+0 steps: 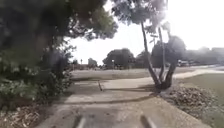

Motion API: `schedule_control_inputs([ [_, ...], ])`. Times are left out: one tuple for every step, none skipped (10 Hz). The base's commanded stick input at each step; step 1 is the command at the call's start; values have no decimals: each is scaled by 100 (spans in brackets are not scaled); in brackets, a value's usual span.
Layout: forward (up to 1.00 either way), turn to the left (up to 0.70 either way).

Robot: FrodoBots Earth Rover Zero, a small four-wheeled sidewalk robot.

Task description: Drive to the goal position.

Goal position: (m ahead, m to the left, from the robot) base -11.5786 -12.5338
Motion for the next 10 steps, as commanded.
schedule_control_inputs([
  [70,0],
  [70,0],
  [70,0],
  [70,0],
  [70,0],
  [70,0],
  [70,0],
  [70,0],
  [70,0],
  [70,0],
])
